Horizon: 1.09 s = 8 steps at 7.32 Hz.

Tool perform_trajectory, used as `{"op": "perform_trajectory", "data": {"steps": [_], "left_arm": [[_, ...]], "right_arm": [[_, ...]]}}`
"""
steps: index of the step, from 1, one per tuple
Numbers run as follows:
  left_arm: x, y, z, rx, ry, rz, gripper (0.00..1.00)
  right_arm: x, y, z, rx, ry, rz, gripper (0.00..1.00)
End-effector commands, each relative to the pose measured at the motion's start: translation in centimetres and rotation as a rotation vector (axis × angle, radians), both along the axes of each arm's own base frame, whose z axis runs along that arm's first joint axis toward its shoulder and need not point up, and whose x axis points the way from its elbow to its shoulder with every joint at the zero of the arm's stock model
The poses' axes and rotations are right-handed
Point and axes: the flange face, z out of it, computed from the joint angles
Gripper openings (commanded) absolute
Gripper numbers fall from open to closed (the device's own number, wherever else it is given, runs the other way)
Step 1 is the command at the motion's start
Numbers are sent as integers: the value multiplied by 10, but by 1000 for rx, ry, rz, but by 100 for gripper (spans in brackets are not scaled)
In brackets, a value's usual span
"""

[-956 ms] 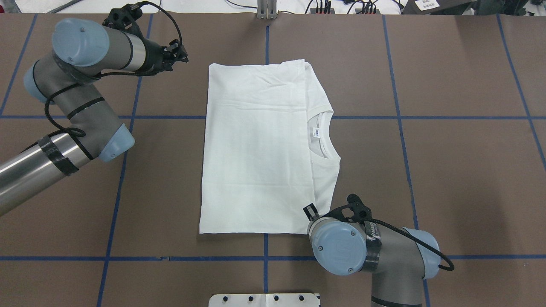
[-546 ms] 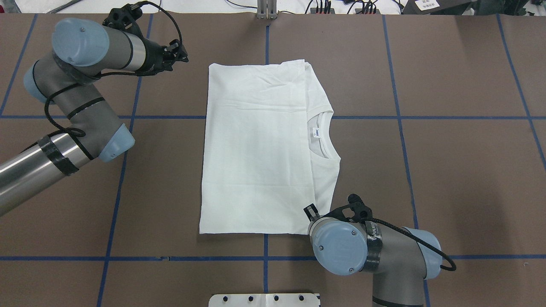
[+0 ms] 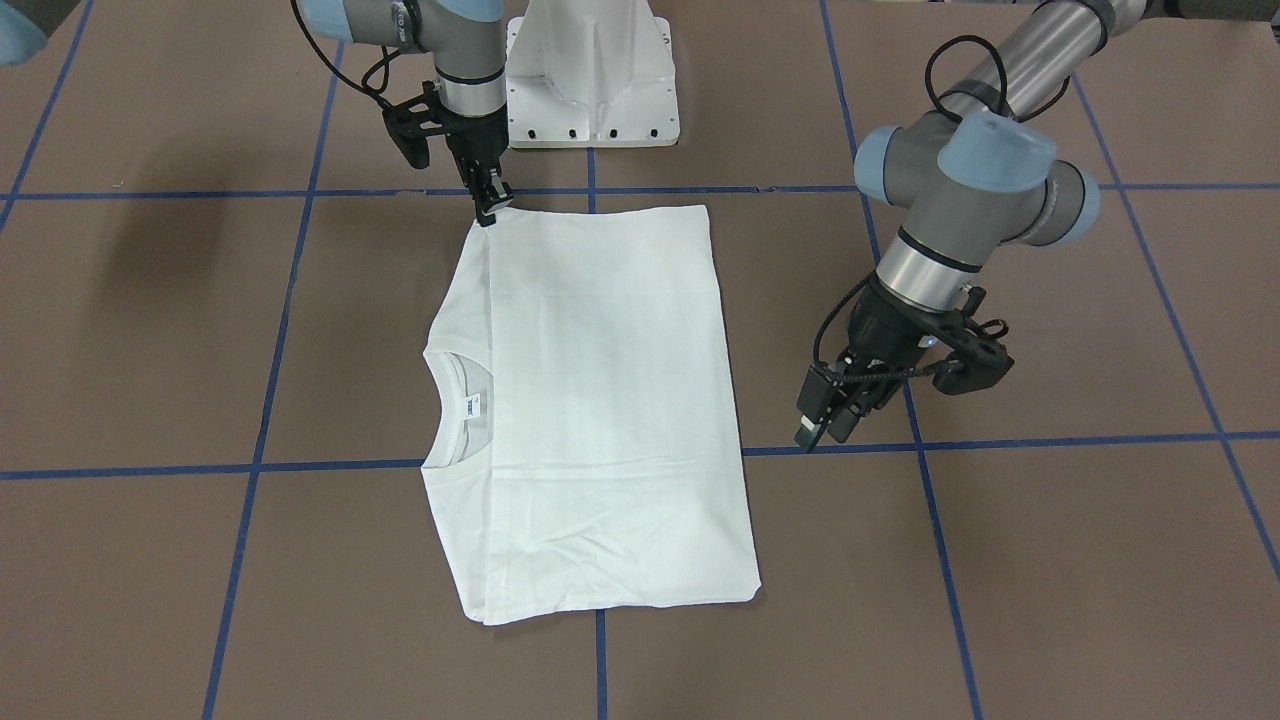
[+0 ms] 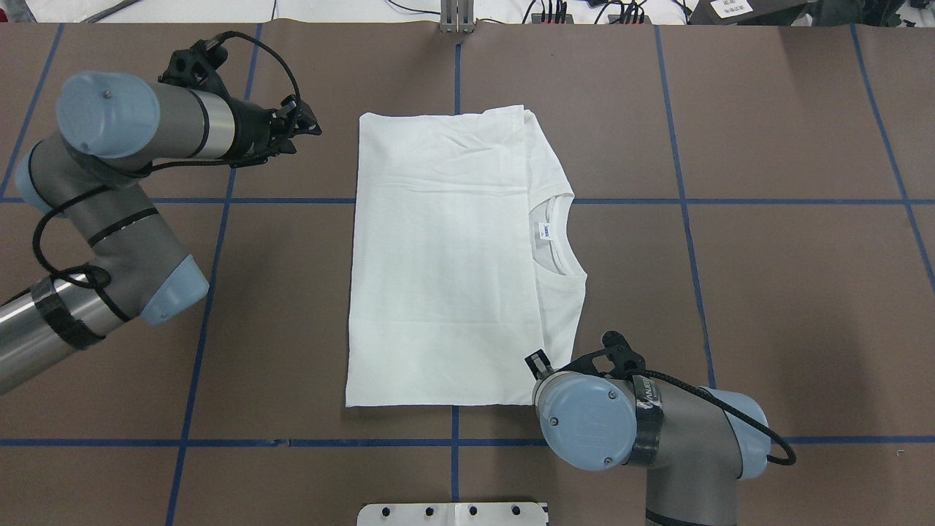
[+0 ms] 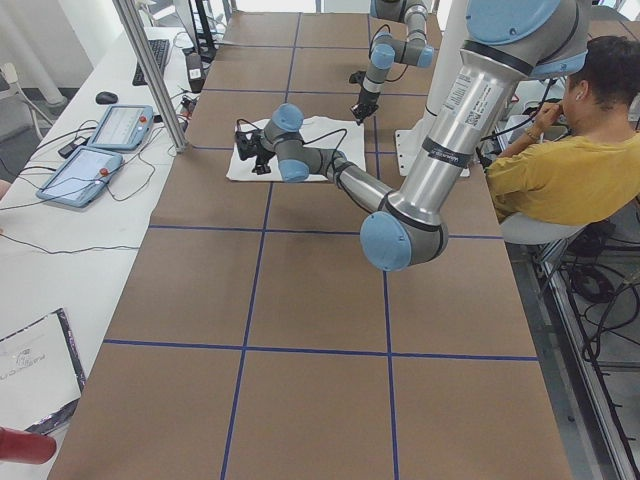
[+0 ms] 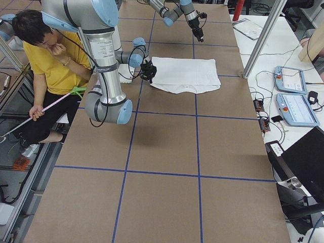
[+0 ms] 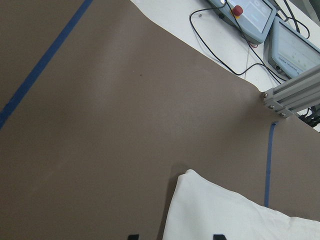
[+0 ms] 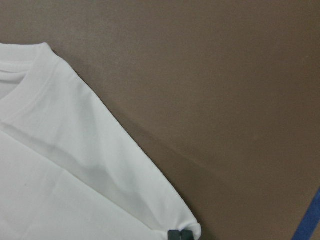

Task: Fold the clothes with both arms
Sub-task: 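Bring the left gripper down to the shirt's near edge beside the right gripper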

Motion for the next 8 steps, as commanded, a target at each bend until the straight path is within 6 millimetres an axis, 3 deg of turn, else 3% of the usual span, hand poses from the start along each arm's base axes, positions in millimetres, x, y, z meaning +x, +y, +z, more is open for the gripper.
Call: {"op": "perform_trajectory", "data": {"steps": [1, 3, 4, 6, 8], "left_arm": [[22, 127, -10, -105, 124, 49, 58], [78, 223, -13, -228, 107, 59, 58], [101, 258, -10, -251, 102, 59, 58], [122, 284, 2, -283, 38, 63, 58], [123, 289, 3, -289, 38, 62, 58]], "right_arm": [[11, 1, -1, 1, -9, 2, 0], [14, 4, 3, 3, -5, -5, 0], [13, 6, 3, 10, -3, -19, 0], [13, 7, 2, 10, -4, -21, 0], [12, 7, 0, 9, -7, -23, 0]]}}
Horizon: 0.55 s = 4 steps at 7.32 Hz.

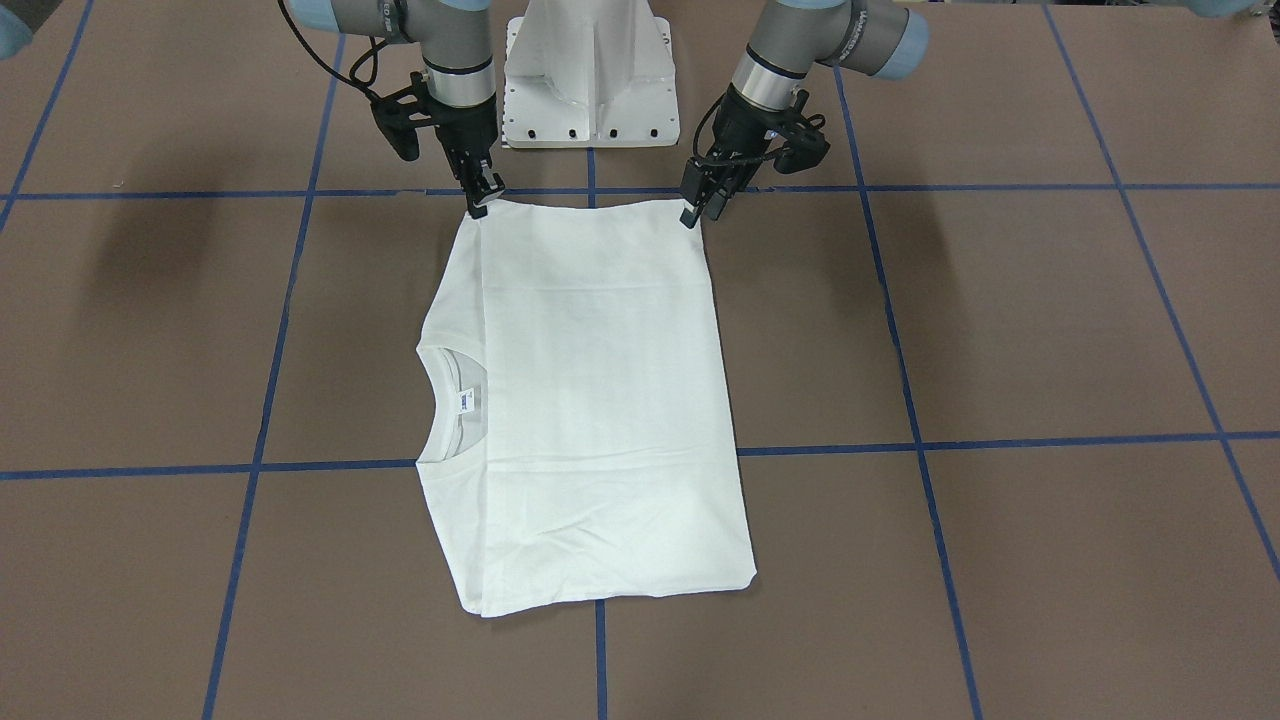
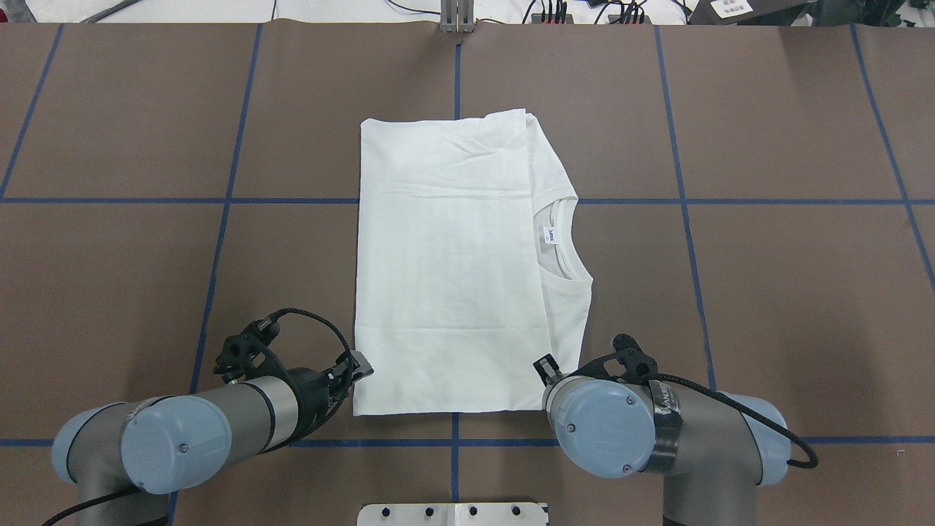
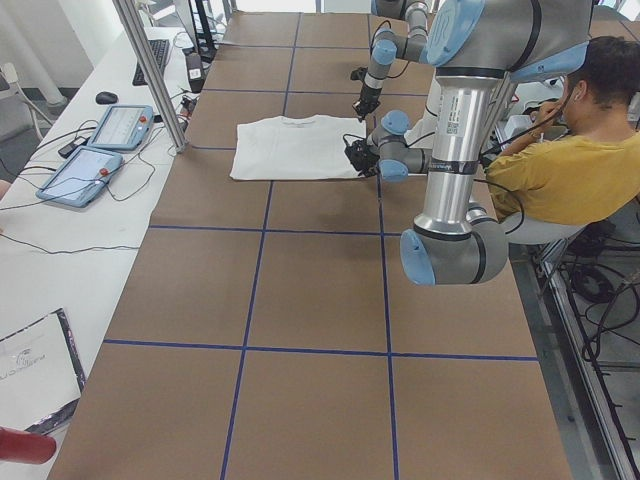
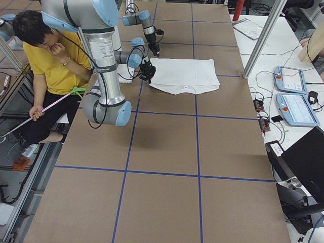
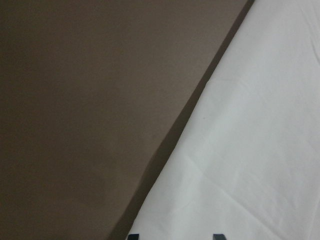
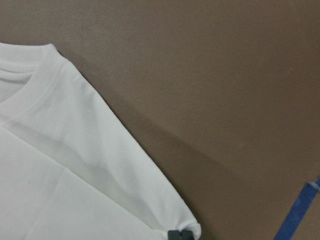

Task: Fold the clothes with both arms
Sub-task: 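Bring the left gripper down to the shirt's near edge beside the right gripper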

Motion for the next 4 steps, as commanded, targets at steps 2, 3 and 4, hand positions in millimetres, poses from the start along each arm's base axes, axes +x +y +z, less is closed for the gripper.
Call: {"op": "perform_trajectory", "data": {"steps": [2, 3, 4], "left_arm": [[11, 18, 7, -30, -29, 10, 57], [12, 22, 7, -33, -28, 14, 53], [14, 23, 9, -35, -36, 17, 51]], "right_arm": [[0, 1, -3, -2, -6, -4, 0], [0, 1, -3, -2, -6, -4, 0], [0, 1, -4, -4, -9, -6, 0]]}}
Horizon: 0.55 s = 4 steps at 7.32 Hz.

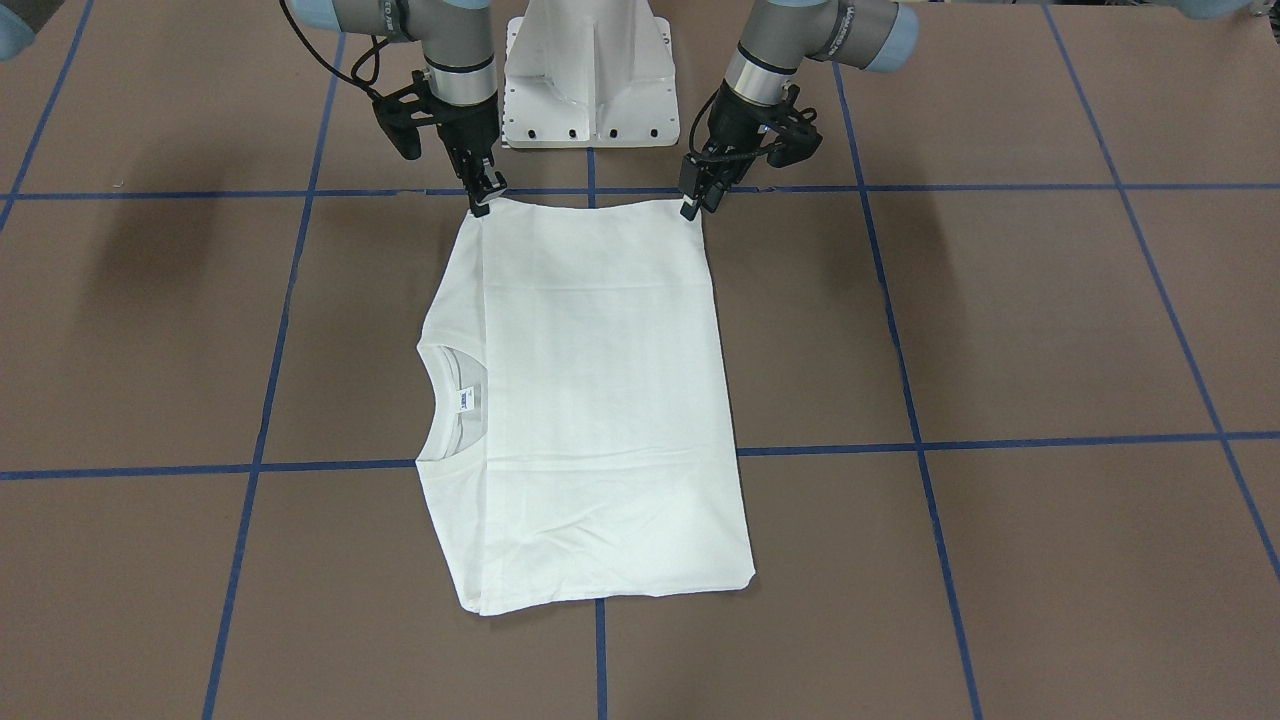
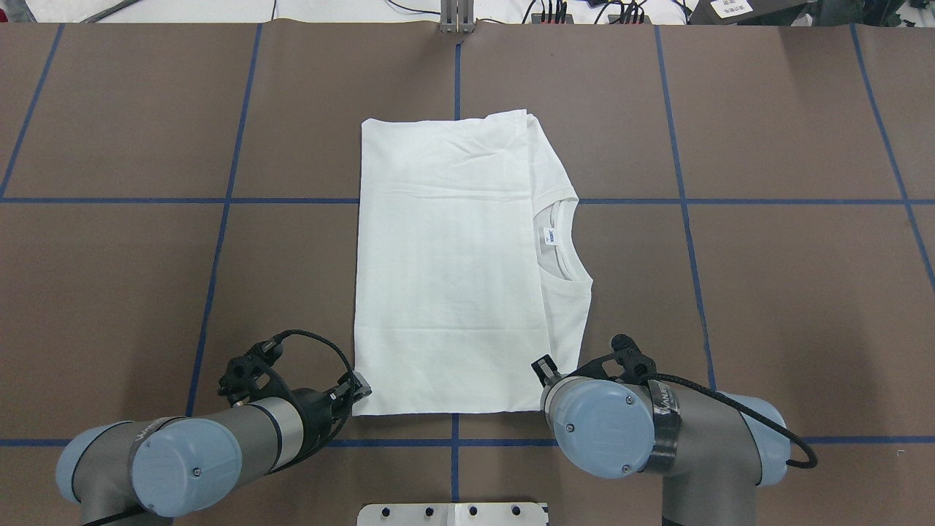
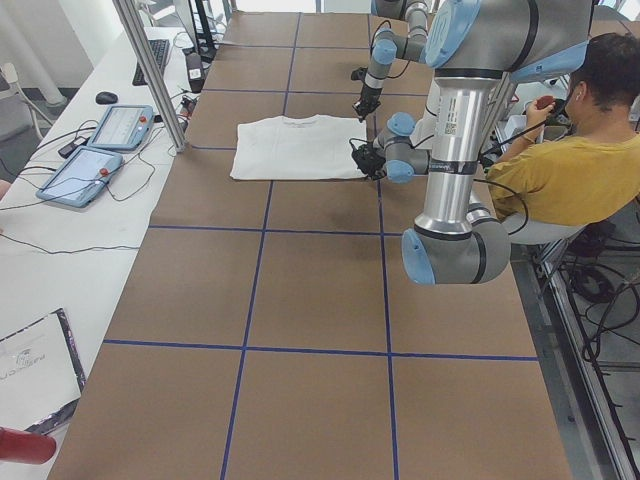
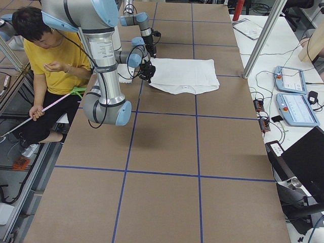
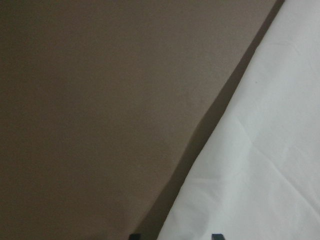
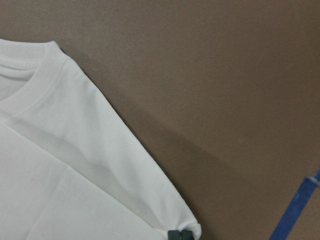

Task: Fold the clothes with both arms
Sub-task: 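Bring the left gripper down to the shirt's near edge beside the right gripper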

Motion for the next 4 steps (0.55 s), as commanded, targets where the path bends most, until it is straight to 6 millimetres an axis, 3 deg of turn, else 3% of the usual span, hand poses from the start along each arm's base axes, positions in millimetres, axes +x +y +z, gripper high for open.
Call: {"op": "perform_trajectory", "data": {"steps": [1, 3, 4], "left_arm": [[3, 6, 2, -5, -7, 8, 49], [6, 12, 4, -18, -7, 14, 45], [6, 13, 4, -18, -7, 16, 26]], "right_arm": [[0, 0, -2, -5, -4, -3, 0], [1, -1, -3, -5, -7, -3, 0], [1, 0, -3, -12, -8, -7, 0]]}}
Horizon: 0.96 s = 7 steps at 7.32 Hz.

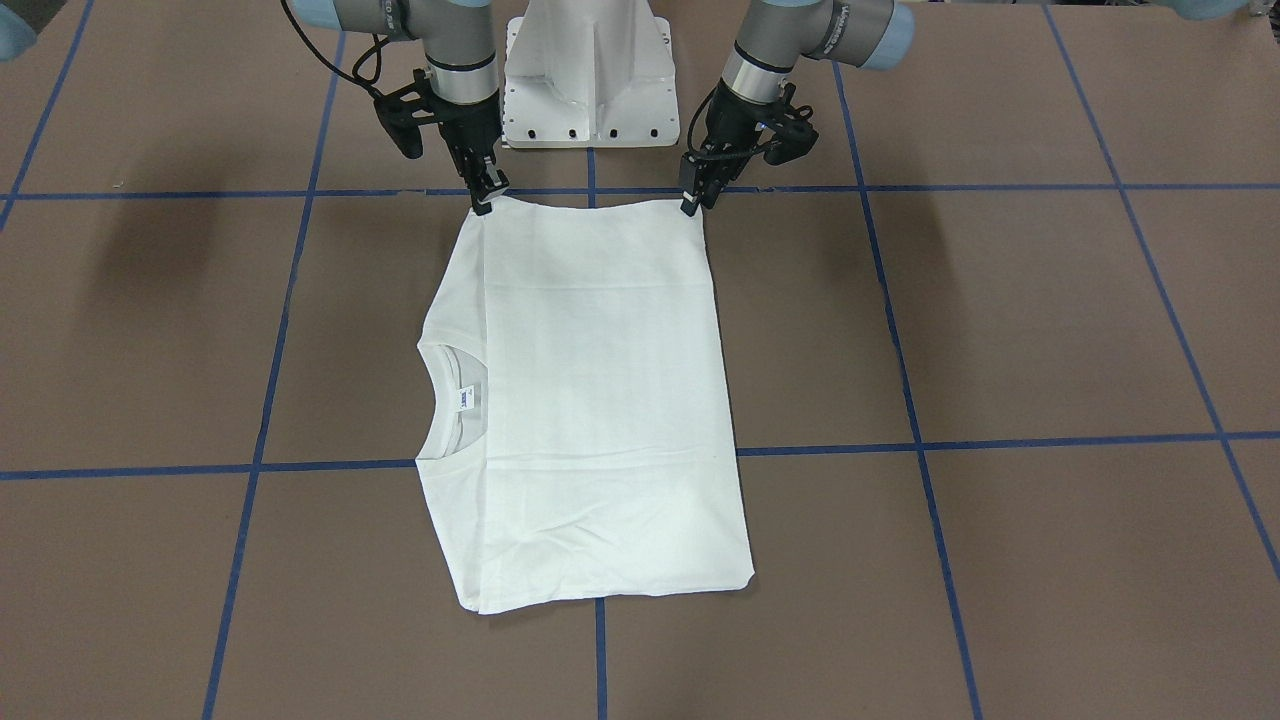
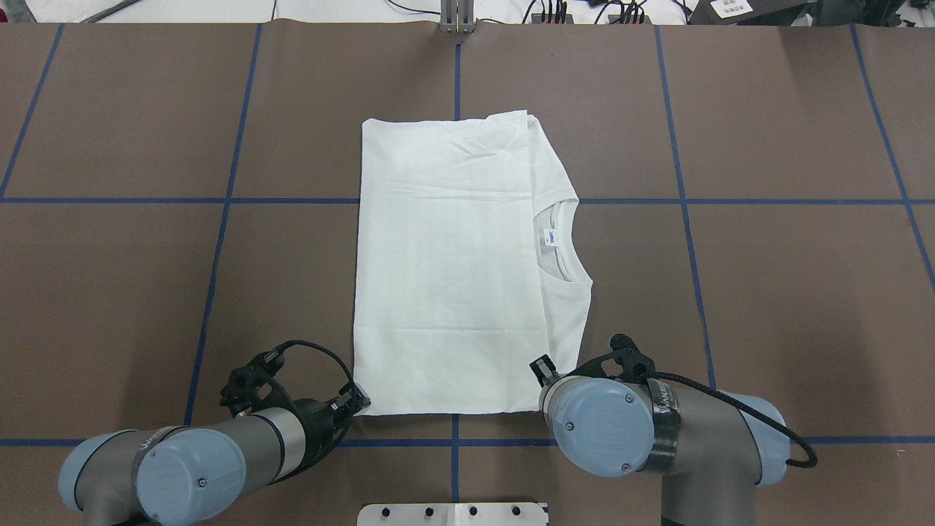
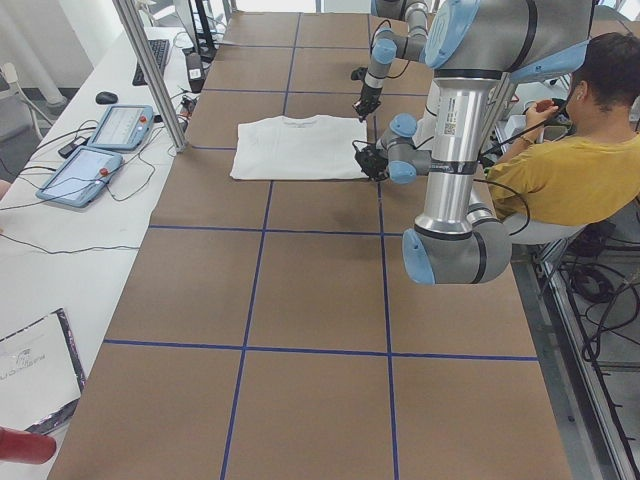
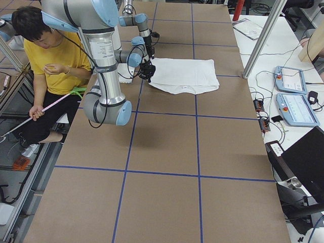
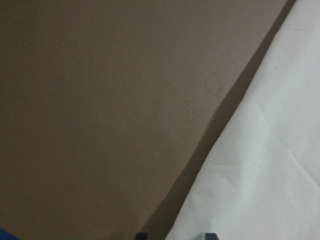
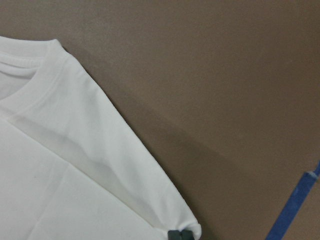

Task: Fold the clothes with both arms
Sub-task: 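Bring the left gripper down to the shirt's near edge beside the right gripper, then grasp the shirt's near edge with both grippers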

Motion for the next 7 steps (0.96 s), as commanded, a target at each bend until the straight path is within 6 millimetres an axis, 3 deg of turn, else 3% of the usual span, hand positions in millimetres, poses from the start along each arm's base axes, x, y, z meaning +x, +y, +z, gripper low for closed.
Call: {"op": "perform_trajectory", "data": {"steps": [1, 4, 7], "left_arm": [[1, 3, 0, -2, -1, 4, 0], [-3, 2, -7, -1, 14, 4, 0], [-44, 10, -40, -16, 83, 5, 0]], "right_arm": [[4, 1, -3, -3, -9, -4, 0], [7, 1, -3, -3, -8, -4, 0], [19, 9, -16, -11, -19, -1, 0]]}}
